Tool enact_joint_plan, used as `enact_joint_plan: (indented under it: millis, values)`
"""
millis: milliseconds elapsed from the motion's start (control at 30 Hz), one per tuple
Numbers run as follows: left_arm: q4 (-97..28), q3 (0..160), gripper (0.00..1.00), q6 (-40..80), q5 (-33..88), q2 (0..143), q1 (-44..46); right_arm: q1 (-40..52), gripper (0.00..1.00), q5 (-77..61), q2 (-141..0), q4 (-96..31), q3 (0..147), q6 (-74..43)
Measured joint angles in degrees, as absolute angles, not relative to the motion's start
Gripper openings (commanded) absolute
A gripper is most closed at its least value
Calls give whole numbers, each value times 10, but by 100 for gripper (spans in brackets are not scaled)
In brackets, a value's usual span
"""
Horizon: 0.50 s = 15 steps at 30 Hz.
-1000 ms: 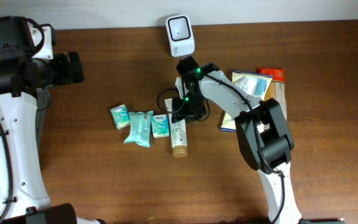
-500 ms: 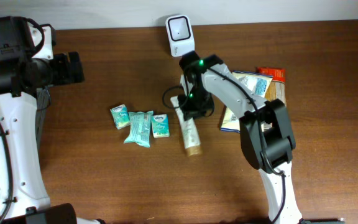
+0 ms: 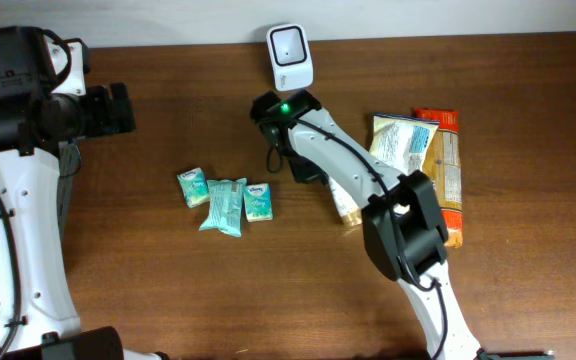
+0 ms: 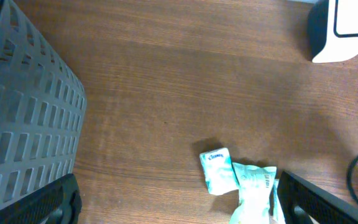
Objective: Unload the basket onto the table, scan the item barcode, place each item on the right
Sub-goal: 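Grasp the white Pantene tube with the right gripper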
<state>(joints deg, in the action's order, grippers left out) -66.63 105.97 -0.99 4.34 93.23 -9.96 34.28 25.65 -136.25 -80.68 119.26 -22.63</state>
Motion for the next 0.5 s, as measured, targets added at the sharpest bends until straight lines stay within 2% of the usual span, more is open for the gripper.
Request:
enact_joint_plan:
  millis: [100,500]
  values:
    - [-666,1060,99,-10,43,932,-100,344,43,260,-1381,-803,1192,-234]
    - [-666,1060,99,-10,43,932,-100,412,46,66,-1381,-782,1197,-211]
